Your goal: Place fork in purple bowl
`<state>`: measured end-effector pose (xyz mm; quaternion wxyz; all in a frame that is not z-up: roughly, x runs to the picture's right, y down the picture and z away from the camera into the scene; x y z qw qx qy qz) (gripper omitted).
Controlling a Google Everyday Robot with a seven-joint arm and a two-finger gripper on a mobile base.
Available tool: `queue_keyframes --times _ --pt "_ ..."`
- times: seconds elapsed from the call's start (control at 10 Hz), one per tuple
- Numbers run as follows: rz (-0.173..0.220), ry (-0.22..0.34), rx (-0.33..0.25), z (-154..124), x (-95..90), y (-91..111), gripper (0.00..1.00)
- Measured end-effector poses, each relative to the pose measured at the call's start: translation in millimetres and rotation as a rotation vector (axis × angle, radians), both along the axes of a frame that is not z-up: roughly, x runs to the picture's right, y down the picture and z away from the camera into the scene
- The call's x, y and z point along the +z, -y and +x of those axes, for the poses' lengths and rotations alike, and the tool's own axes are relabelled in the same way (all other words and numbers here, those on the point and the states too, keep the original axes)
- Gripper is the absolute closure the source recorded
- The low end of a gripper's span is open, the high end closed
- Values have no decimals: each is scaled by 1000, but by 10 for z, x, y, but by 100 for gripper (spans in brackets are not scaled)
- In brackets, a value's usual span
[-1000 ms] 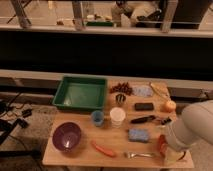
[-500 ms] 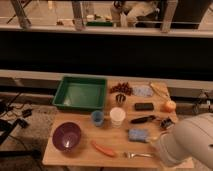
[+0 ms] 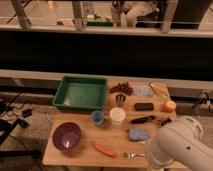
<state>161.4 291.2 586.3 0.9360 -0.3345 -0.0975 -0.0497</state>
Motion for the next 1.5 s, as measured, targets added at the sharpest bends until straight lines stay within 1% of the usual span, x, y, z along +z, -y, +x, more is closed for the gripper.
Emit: queue_keyframes --times 0.2,0.5,0.6,1.1,1.2,1.3,1.5 --pt "-20 -17 4 -34 218 -95 20" --pt "-44 -45 16 -27 461 -166 20" --pt "-47 -47 18 -32 486 -170 20" --pt "-49 -50 18 -20 478 -178 20" --pt "-47 -52 19 -18 463 -184 20" --pt "-27 -57 32 -34 450 -200 20" --pt "-26 -61 43 -63 529 -267 20"
